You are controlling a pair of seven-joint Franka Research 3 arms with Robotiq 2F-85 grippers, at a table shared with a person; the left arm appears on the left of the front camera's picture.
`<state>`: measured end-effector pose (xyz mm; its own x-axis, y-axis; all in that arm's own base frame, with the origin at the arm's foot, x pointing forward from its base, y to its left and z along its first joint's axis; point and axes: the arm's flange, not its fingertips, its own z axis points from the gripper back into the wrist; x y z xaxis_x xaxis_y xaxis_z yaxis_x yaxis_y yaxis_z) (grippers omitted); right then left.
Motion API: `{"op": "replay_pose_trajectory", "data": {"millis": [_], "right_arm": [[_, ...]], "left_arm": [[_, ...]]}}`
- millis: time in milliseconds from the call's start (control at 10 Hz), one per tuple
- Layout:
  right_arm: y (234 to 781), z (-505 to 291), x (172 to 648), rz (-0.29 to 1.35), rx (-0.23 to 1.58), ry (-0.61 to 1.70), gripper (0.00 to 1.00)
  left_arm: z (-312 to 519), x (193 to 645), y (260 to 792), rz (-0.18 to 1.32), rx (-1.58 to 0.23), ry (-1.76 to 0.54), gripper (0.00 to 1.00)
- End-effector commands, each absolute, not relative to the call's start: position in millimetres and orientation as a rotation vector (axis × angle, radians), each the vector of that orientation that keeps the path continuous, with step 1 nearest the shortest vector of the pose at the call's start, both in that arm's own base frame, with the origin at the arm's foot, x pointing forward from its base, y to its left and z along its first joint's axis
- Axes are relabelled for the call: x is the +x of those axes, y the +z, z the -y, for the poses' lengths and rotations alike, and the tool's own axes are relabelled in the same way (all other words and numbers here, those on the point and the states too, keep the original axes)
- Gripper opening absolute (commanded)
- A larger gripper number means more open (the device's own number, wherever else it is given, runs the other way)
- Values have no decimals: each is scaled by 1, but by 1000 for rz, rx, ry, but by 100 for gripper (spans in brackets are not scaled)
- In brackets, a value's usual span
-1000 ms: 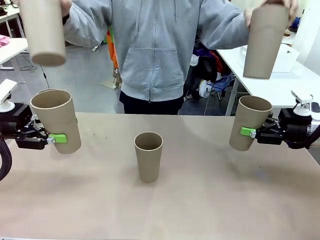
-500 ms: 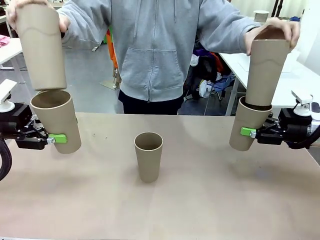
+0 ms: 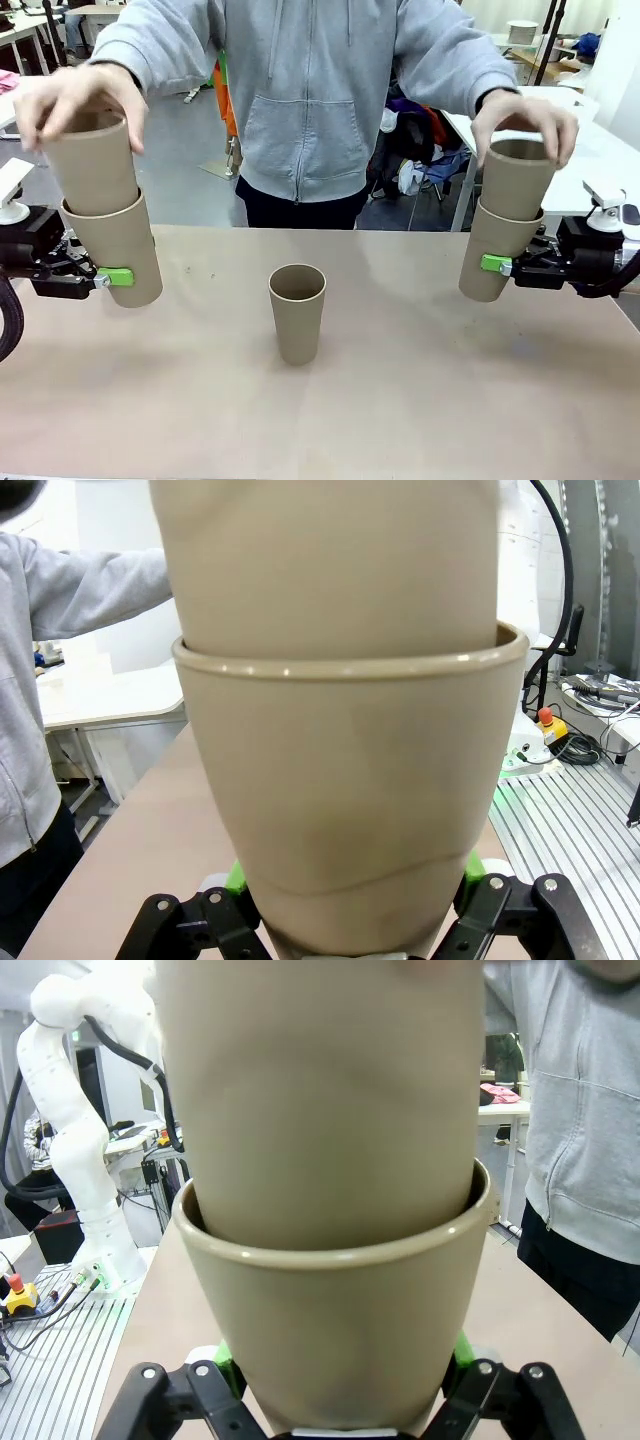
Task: Stack the cups and store them in the basket.
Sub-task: Place the stack of Reusable plastic cups into the Pantry Basket.
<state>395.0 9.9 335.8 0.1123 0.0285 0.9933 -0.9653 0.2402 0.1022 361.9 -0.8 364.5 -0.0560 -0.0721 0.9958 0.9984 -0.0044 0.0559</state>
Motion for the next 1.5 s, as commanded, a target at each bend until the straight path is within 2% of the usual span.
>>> {"op": "replay_pose_trajectory", "data": {"millis": [0,1400], "right_arm": [[337,-11,396,1203,1045,971,85],[337,-11,396,1203,1045,971,85]], "left_arm": [[0,361,367,1199,-1134,-1285,83],[0,361,367,1199,-1134,-1285,83]]}}
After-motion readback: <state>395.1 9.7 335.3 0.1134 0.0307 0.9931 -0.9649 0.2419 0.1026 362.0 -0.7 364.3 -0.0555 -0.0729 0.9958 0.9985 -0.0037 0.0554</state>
